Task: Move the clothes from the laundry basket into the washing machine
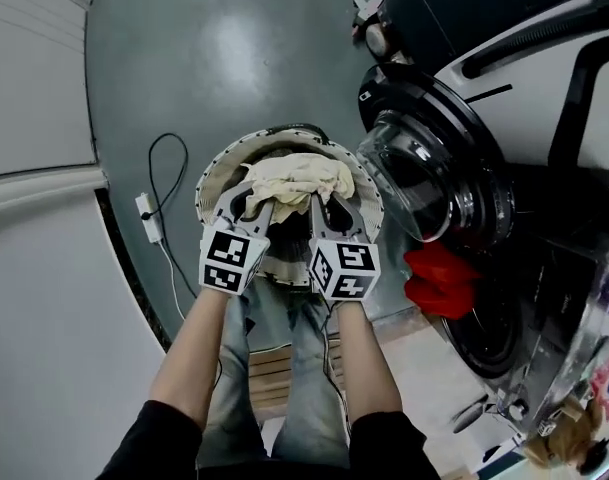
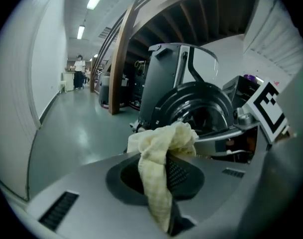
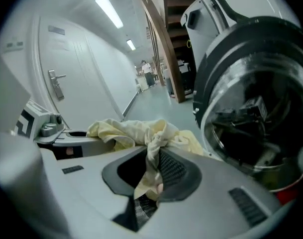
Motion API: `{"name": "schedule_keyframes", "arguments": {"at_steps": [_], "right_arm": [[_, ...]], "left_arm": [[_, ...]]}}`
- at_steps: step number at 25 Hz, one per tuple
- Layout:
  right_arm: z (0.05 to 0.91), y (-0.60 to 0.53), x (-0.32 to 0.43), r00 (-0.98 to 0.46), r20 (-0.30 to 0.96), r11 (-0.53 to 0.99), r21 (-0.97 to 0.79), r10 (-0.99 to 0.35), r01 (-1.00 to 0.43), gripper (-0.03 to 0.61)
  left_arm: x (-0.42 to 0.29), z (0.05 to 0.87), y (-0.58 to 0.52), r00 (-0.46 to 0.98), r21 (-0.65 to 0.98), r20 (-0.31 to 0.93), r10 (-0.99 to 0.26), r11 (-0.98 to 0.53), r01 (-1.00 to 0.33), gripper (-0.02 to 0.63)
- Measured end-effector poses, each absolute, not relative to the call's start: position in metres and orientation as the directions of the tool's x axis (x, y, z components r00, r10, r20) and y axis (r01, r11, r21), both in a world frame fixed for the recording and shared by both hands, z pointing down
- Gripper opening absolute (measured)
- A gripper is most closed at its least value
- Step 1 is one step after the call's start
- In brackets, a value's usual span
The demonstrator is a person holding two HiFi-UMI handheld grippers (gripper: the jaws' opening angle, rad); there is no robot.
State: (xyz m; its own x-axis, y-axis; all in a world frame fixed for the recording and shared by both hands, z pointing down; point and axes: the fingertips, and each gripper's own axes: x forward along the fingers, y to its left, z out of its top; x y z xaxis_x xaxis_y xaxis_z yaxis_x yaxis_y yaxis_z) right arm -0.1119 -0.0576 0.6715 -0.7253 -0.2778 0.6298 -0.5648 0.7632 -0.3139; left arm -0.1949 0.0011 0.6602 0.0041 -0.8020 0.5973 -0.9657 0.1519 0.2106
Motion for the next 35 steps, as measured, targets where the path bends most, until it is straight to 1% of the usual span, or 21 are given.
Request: {"name": "schedule_keyframes", "arguments": {"at_steps": [10, 21, 28, 31, 35], "right_arm": [[0.503, -0.076, -0.131, -0.792, 0.49, 0.802, -0.269, -0.363, -0.534, 0.066], [0.339, -0.081, -0.139, -0.827, 0.328, 0.81, -0.231, -0.457, -0.539, 0.066], [0.263, -0.092, -0.135, -0.787, 0.23, 0.765, -0.198, -0.572, -0.613, 0.066], [0.237, -0.095, -0.112, -0.753, 0.203, 0.73, -0.187, -0.626, -0.657, 0.066], [0.202, -0.101, -0.06, -0.691, 0.163, 0.672, -0.161, -0.704, -0.723, 0.066]], "left_arm": [[-0.213, 0.487, -0.018, -0.033, 0.099, 0.467, -0.884, 0.089, -0.991, 0.063], [-0.222, 0.321, -0.026, -0.017, 0.002, 0.314, -0.949, 0.018, -1.0, 0.063], [-0.223, 0.249, -0.045, 0.076, -0.052, 0.227, -0.971, -0.09, -0.995, 0.063], [-0.202, 0.217, -0.056, 0.142, -0.08, 0.19, -0.971, -0.159, -0.984, 0.063], [-0.154, 0.183, -0.071, 0.235, -0.118, 0.149, -0.96, -0.254, -0.96, 0.063]]}}
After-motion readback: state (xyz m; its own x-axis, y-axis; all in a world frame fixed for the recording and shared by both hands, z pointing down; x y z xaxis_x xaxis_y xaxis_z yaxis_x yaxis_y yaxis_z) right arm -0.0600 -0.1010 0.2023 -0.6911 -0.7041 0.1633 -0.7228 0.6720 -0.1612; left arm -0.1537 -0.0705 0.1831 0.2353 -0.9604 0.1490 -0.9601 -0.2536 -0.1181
